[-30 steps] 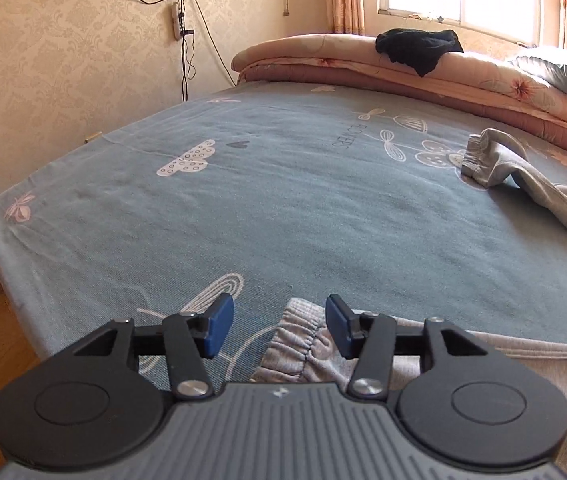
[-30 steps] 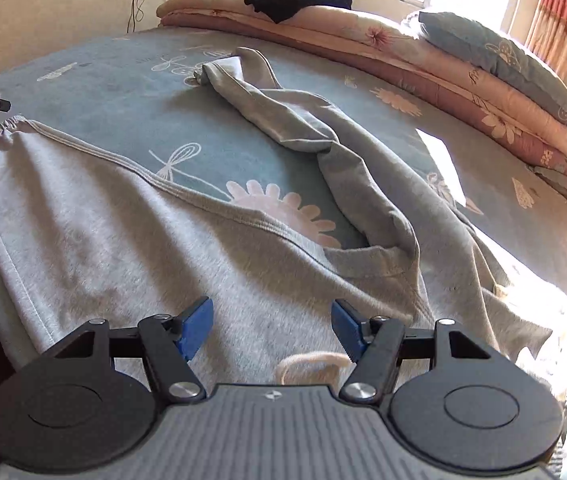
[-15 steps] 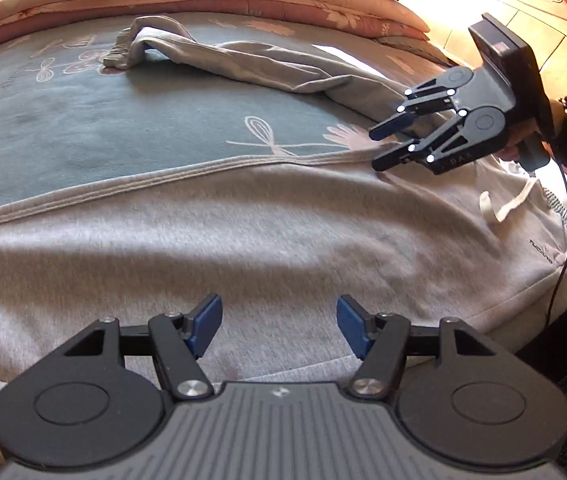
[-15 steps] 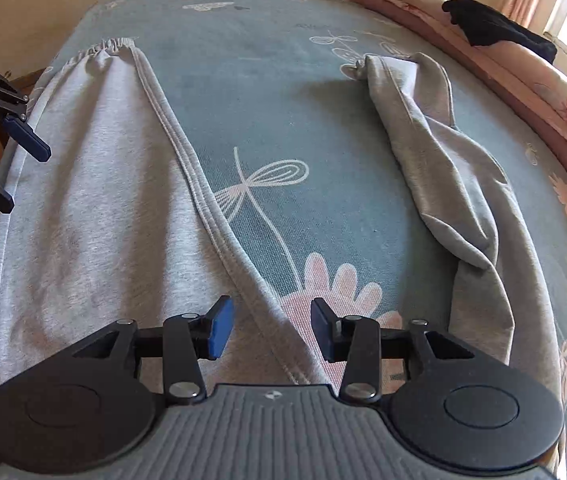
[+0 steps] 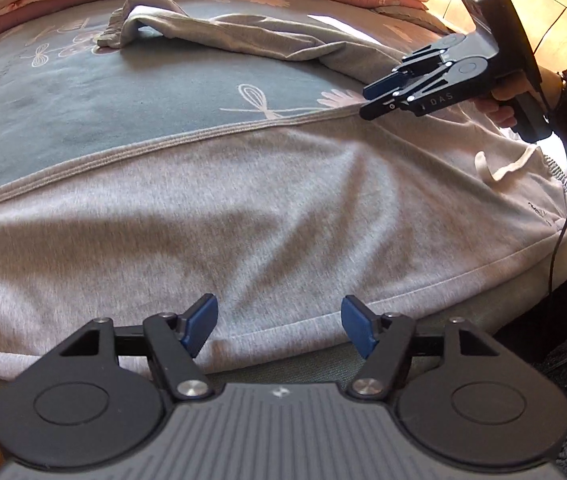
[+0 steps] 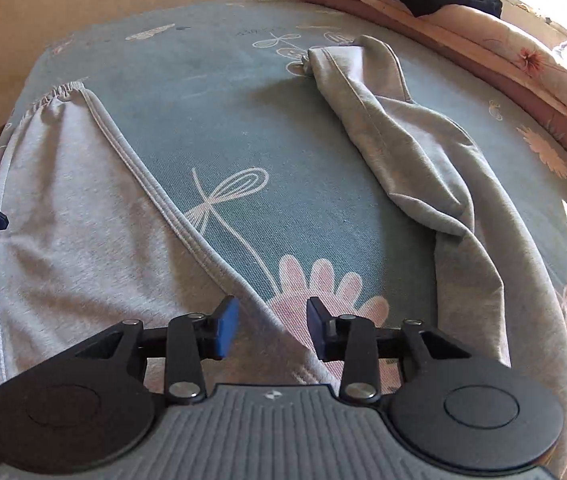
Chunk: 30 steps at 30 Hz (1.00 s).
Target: Fold clothes
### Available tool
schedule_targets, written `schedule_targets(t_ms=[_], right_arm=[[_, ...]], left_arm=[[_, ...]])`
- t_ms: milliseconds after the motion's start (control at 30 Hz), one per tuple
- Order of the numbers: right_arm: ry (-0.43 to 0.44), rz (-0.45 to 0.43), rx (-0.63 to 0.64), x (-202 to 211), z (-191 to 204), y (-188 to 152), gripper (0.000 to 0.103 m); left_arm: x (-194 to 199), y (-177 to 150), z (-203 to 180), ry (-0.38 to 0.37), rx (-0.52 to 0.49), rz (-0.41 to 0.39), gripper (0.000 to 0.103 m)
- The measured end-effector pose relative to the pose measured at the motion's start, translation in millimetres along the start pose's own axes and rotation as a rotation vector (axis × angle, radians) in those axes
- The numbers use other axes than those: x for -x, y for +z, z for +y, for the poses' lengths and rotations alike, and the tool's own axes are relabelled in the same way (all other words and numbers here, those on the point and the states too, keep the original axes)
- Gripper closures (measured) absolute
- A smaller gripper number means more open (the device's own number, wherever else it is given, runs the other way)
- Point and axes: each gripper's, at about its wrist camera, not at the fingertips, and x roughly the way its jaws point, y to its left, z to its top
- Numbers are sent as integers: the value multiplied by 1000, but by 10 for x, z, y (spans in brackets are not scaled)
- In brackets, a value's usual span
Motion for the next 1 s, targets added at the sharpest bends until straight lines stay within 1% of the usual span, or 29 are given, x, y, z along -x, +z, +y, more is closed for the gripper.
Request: schedule_targets(t_ms=[33,133,200,233,300,333,367,400,433,467,500,567,600,633,667,700,767,800,867,933,1000], right_arm=[[-13,-12,-11,90,63,-24,60],[5,-26,-64,284,288,-177,59],[21,-26,-87,339,475,-329,51],[19,-17,-91,330,566,-405,51],[24,3,-96,305,743,-570,49],[24,15,-111,269,790,-624,44],[27,38,-146,204,862,-681,42],[13,2,-178,203,919,-735,32],[24,-13,-209,204,975,-758,23],[38,-25,-228,204,1044,-754,18],[67,-29,-221,213,1135,-735,16],[104,-37,-160,247,1294,-673,17],[119,-48,-144,285,1337,-641,18],[134,-59,-129,323,1379,-610,19],[126,-82,-140,382,1370,-594,19],[101,-106,-162,448,1335,-587,19],[56,-124,-217,532,1222,-606,19],[13,-139,-268,587,1116,-640,19],[-37,-155,-326,640,944,-668,19],[-152,-194,-350,656,736,-646,19],[-220,-209,-365,571,535,-609,19]], left_arm=[[1,37,40,12,0,-23,35],[-102,120,199,82,15,-51,35],[-206,112,307,146,42,-15,35],[-198,73,342,154,49,-10,35],[-173,-7,404,173,60,-1,31],[-135,-56,409,192,56,3,30],[-99,-108,421,213,64,8,28],[-51,-165,446,222,79,8,27],[-2,-213,475,226,96,7,27],[38,-242,508,230,116,14,27],[77,-270,541,234,136,20,26],[153,-286,585,251,166,24,27],[190,-256,572,269,157,11,29],[227,-226,558,286,148,-2,29],[263,-191,541,292,136,-20,29],[294,-139,516,268,118,-52,29],[305,-24,471,232,87,-102,28],[261,41,453,223,73,-114,28],[126,160,426,215,44,-133,28],[-40,245,454,232,53,-116,28],[-139,249,520,248,91,-85,28]])
